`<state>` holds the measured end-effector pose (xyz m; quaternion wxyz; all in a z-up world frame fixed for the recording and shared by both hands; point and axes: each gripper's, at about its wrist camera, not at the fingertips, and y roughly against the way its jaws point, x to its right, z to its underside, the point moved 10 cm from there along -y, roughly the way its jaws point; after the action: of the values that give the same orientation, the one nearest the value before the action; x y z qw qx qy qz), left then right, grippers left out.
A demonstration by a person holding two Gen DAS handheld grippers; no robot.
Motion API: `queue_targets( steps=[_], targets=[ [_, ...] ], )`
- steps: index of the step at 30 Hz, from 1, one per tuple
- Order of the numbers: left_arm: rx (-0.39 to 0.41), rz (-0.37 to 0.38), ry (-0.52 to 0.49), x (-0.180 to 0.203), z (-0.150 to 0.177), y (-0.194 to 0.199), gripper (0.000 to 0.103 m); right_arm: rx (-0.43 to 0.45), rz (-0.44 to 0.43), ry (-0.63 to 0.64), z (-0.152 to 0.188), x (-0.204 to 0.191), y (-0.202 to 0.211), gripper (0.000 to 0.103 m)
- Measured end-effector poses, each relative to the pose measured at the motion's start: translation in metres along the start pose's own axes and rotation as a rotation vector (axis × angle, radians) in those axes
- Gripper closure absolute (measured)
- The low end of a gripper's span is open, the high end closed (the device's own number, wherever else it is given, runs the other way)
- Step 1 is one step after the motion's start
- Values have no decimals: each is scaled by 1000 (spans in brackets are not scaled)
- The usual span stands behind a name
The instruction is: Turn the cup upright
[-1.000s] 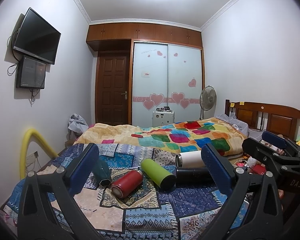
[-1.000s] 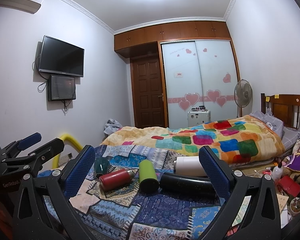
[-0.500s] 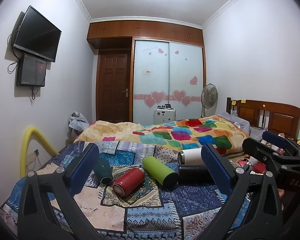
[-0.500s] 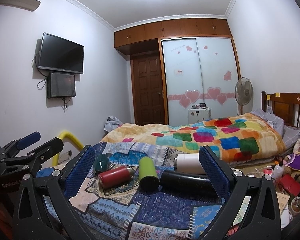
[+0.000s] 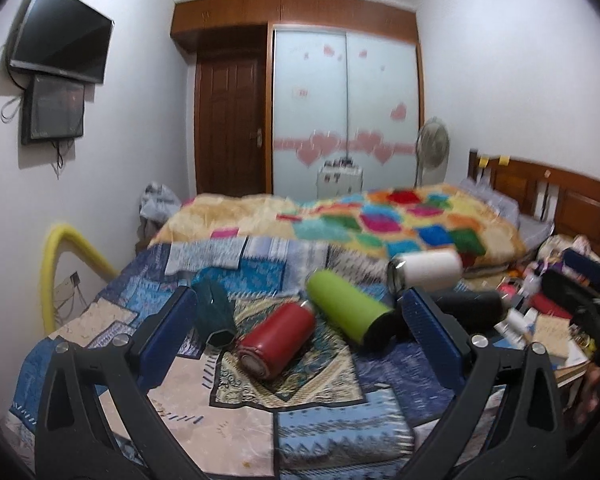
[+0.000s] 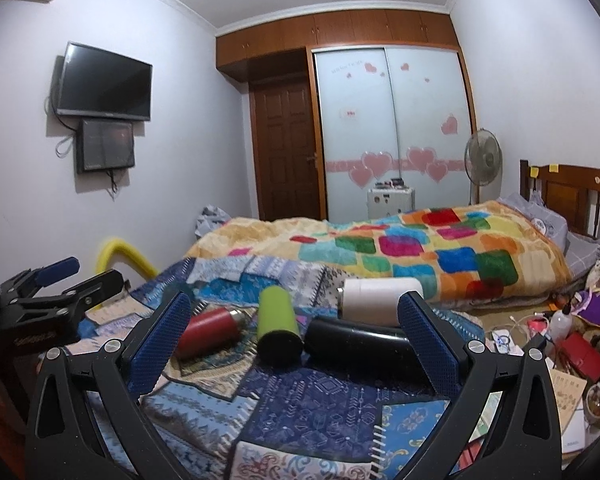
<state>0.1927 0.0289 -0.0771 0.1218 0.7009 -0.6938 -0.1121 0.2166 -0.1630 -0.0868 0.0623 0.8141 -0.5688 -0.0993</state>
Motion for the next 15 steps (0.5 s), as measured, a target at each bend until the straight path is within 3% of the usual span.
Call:
queue_targets(
  steps=[6, 8, 10, 15],
  targets=[
    [-208, 74, -1, -12, 30, -76, 0, -67, 16, 0, 17, 15, -28, 0],
    [-260, 71, -37, -12, 41, -99, 5, -92, 17, -5, 24, 18, -37, 0],
    [-315, 84, -66, -13, 51, -119, 19, -114, 14, -10, 31, 22, -45, 0],
    [-437, 134, -108, -14, 71, -164, 24, -156, 10, -15, 44, 23, -61, 0]
  ],
)
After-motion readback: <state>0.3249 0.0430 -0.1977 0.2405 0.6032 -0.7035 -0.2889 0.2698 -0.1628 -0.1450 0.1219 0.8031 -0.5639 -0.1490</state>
